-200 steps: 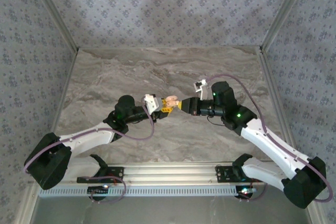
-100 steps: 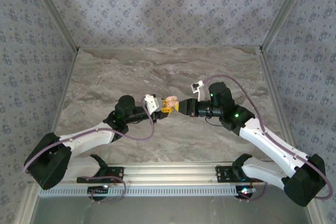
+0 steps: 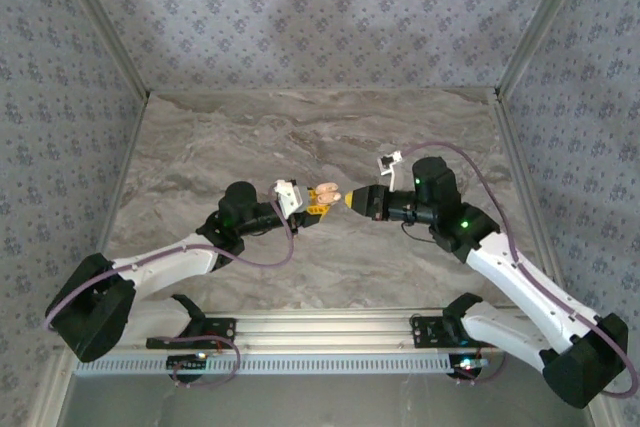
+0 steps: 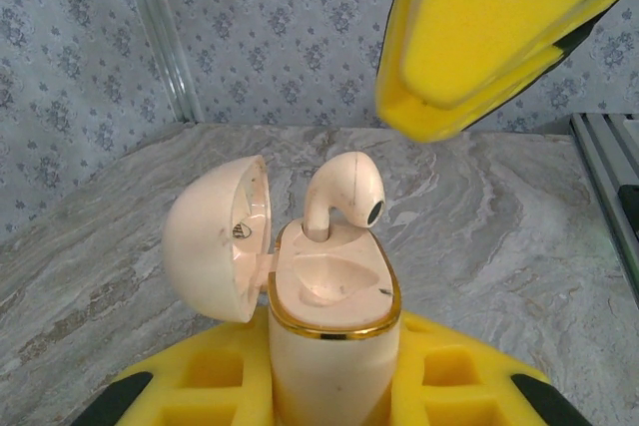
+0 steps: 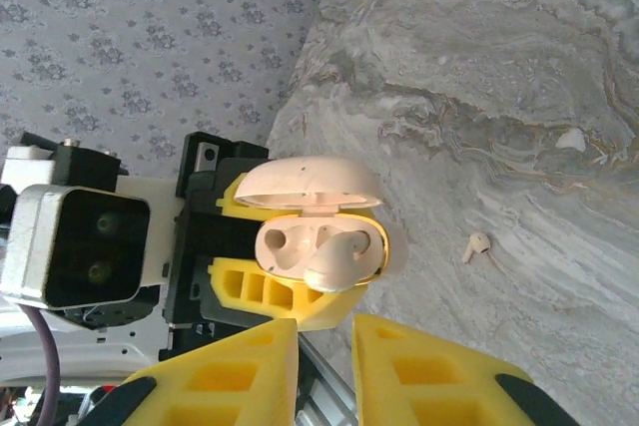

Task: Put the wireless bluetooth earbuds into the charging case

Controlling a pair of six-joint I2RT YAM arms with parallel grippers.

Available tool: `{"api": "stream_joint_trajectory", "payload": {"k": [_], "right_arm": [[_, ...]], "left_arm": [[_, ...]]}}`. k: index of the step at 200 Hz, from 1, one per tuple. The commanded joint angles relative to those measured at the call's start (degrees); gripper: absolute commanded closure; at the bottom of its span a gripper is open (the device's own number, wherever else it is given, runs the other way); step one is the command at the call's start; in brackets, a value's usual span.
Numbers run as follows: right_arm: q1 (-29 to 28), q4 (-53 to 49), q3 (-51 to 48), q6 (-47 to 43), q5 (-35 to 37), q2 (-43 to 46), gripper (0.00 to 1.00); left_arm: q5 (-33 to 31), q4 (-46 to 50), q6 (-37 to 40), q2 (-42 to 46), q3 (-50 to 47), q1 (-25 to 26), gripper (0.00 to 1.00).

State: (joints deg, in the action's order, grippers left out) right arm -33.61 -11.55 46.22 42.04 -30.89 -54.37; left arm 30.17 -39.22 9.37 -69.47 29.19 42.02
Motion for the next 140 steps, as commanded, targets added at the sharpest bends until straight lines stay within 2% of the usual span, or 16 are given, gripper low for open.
{"api": "stream_joint_trajectory", "payload": {"k": [1, 140], "right_arm": [[-0.22, 1.07, 1.16, -0.34, -1.03, -1.19, 0.78], [-2.91, 3.34, 2.87, -0.69, -1.69, -5.09, 0.81]], "left_arm": [[0.85, -1.51, 0.0, 1.79, 0.54, 0.43, 0.88], [0.94, -1.12, 0.06, 1.58, 0.87, 0.4, 0.88]]}}
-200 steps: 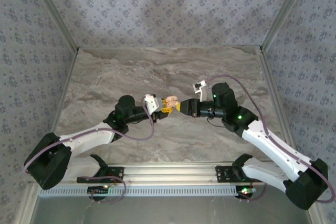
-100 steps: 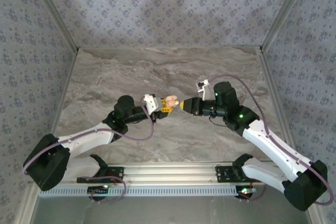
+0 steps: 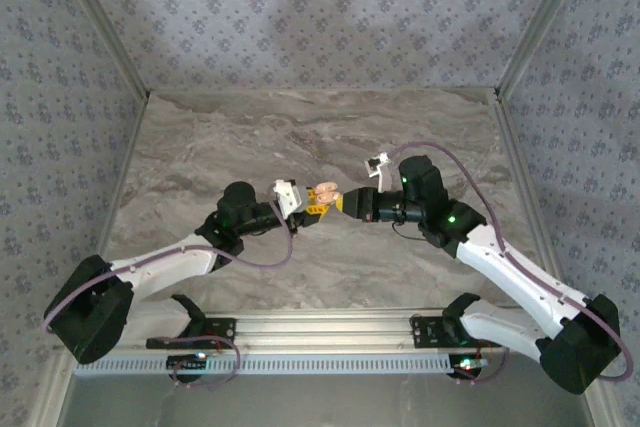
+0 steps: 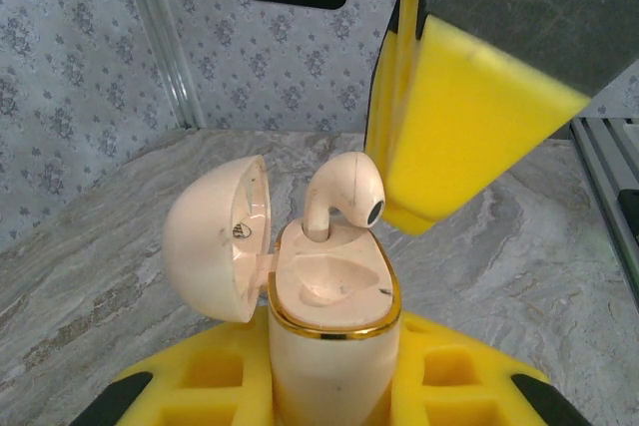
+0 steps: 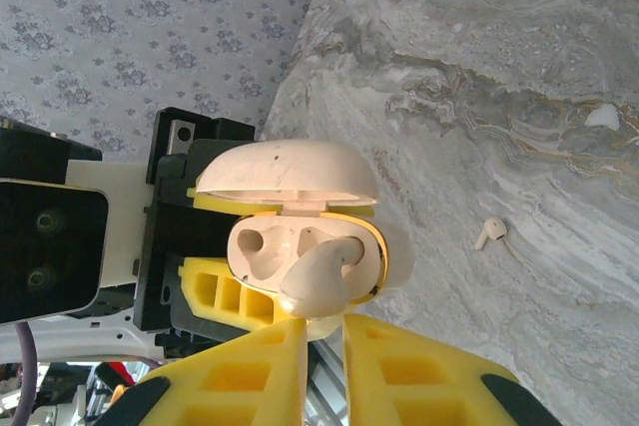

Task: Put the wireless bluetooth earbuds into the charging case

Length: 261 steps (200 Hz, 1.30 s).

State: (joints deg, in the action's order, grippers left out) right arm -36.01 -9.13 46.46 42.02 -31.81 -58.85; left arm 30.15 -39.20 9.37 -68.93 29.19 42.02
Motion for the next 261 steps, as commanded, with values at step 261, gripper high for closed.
{"api": "stream_joint_trajectory", "payload": {"k": [261], "right_arm": [[1.3, -6.55, 7.35, -4.94, 1.23, -3.76, 0.65]], "left_arm": [[0.61, -0.09, 0.83, 2.22, 0.52, 0.51, 0.88]]}}
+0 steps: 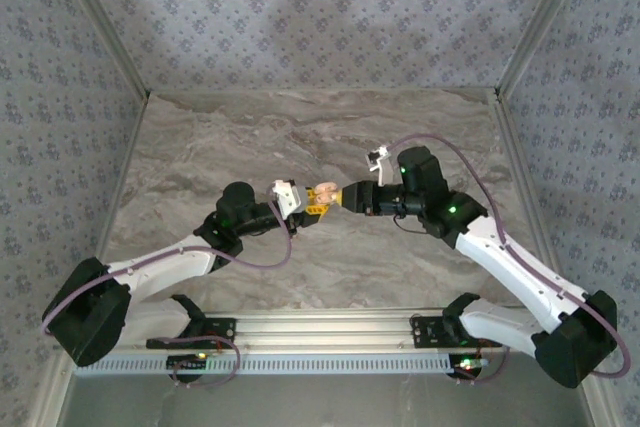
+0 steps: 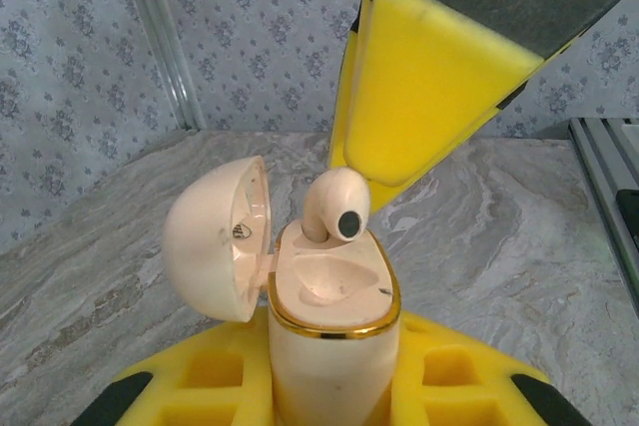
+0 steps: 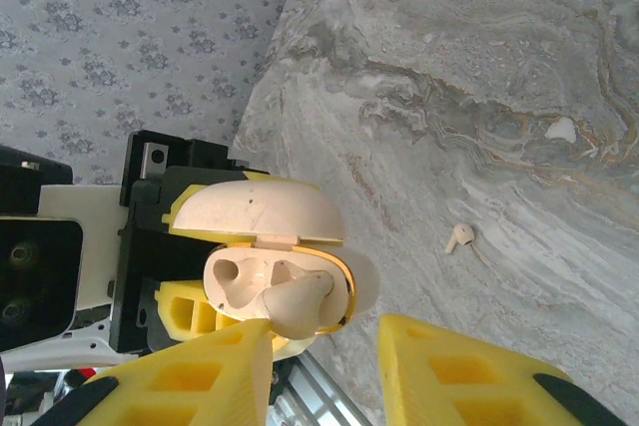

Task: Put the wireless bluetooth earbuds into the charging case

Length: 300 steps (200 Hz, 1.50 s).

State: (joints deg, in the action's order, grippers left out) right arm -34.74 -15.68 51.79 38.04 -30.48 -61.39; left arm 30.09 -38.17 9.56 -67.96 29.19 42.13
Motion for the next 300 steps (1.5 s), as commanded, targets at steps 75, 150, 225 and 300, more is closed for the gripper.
{"api": "stream_joint_trajectory", "payload": {"k": [75, 150, 225, 300], "right_arm": [[0.53, -0.81, 0.98, -0.26, 2.43, -1.9, 0.66], [0.72, 0.66, 0.51, -0.21, 1.06, 0.48, 0.59], [1.04, 1.84, 0.83, 0.1, -0.46, 0.63, 0.56], [-0.85, -3.1, 1.8, -1.5, 2.59, -3.96, 0.59]], "left_arm": [[1.19, -0.94, 0.55, 1.34, 0.76, 0.39, 0.88], [1.24, -1.29, 0.55, 1.18, 0.26, 0.41, 0.88], [1.12, -1.47, 0.33, 1.56, -0.09, 0.37, 0.88], [0.55, -1.11, 0.37, 2.36, -0.36, 0.35, 0.88]]}}
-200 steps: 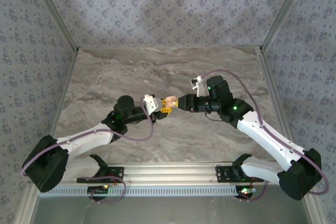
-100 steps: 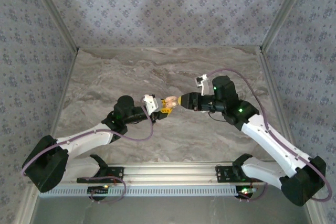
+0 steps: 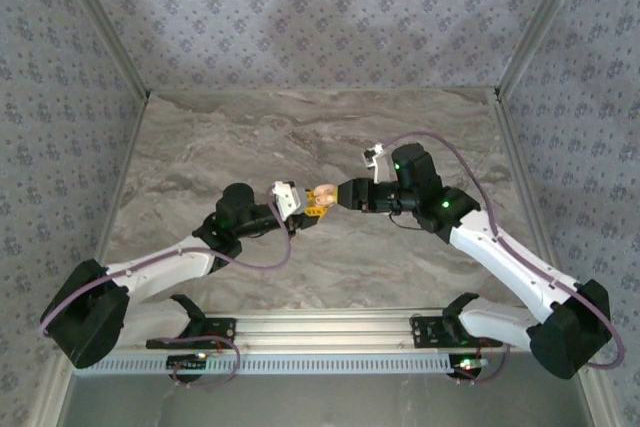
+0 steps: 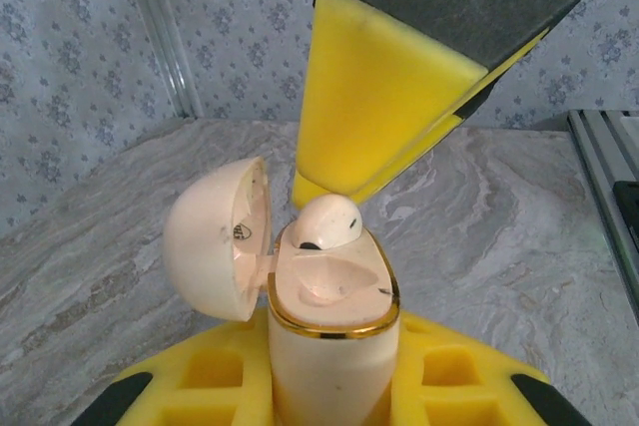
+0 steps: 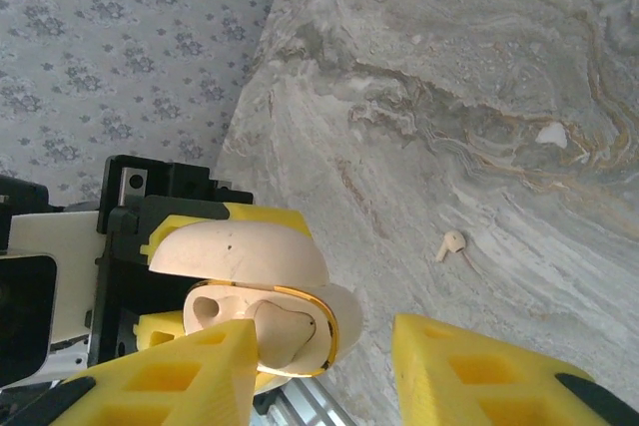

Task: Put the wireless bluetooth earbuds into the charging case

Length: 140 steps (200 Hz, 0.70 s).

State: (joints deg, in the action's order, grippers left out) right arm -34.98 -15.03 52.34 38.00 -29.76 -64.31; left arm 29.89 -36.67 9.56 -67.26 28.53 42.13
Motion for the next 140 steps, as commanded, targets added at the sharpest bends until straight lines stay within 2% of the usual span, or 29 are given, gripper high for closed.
{"api": "stream_joint_trajectory", "payload": {"k": [1, 34, 67, 112, 140], "right_arm": [[-0.61, -3.81, 1.27, -1.44, 2.02, -1.01, 0.59], [-0.18, -5.8, 3.8, -5.1, 2.51, 0.41, 0.57], [-0.87, -9.08, 6.51, -6.43, 3.95, -1.77, 0.57], [-2.92, -14.8, 11.76, -4.67, 10.39, -10.1, 0.59], [-4.8, -15.86, 14.22, 1.75, 12.32, -17.45, 0.6]], "left_arm": [[0.72, -2.62, 0.37, 1.68, 0.3, 0.38, 0.88], [-1.87, -1.93, -0.86, 2.47, -0.35, -0.18, 0.88], [-7.11, -2.04, -6.5, 3.83, -2.78, -3.26, 0.89], [-14.42, 4.36, -13.67, 11.62, -7.52, -10.04, 0.89], [-20.06, 9.78, -17.53, 18.58, -10.58, -14.57, 0.88]]}}
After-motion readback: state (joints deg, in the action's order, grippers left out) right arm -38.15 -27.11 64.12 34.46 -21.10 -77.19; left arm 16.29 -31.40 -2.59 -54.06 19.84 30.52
